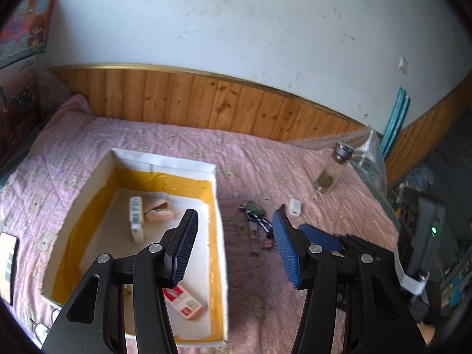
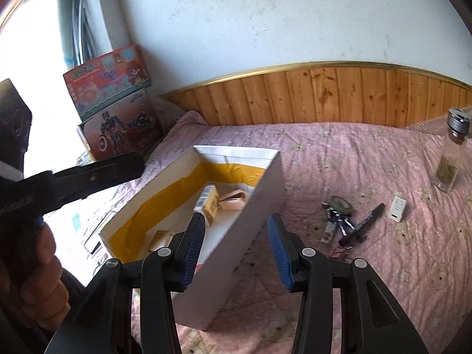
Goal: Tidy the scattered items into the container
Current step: 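Move both open tools back toward the remaining items, then grasp the black marker with the right tool while the left tool grasps the pink binder clip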
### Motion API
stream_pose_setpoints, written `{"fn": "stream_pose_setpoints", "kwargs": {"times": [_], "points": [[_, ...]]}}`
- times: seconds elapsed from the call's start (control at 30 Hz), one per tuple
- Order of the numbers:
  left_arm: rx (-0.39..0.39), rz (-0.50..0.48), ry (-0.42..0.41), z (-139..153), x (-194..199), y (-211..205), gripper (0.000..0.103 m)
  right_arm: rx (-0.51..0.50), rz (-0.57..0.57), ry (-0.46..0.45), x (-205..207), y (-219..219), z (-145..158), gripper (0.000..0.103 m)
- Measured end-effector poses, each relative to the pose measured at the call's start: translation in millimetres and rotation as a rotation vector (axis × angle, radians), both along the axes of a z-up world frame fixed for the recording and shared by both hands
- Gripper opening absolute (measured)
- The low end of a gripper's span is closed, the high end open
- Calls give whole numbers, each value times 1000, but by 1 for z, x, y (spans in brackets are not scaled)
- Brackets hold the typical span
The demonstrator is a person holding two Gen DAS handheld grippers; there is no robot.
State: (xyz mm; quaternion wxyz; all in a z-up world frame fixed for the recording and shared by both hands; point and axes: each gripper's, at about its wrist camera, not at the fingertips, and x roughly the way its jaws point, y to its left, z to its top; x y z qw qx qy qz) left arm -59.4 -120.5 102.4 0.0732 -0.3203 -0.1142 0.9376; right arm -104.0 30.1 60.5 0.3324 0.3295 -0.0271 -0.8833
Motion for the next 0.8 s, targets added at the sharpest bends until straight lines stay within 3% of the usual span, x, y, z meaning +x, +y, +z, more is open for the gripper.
{"fn": "stream_pose_setpoints", "kwargs": {"times": [0.23,0.47,0.63,0.77,0.8], "points": [[37,-111,-101,-31,-25,48,55,-22,-192,-207,-73,60,-48,46],[48,-79,-207,-73,-59,63,55,-48,-270,-418,-140,83,-107,46],[47,-78,-269,-102,-76,75,55,-44,-280,-457,-179,84,-128,46],[52,-77,-314,-122,-93,86,55,16,-269,-462,-201,75,-149,46],[51,-76,-326,-127,-98,89,55,29,-262,-452,-205,74,-154,39]]}}
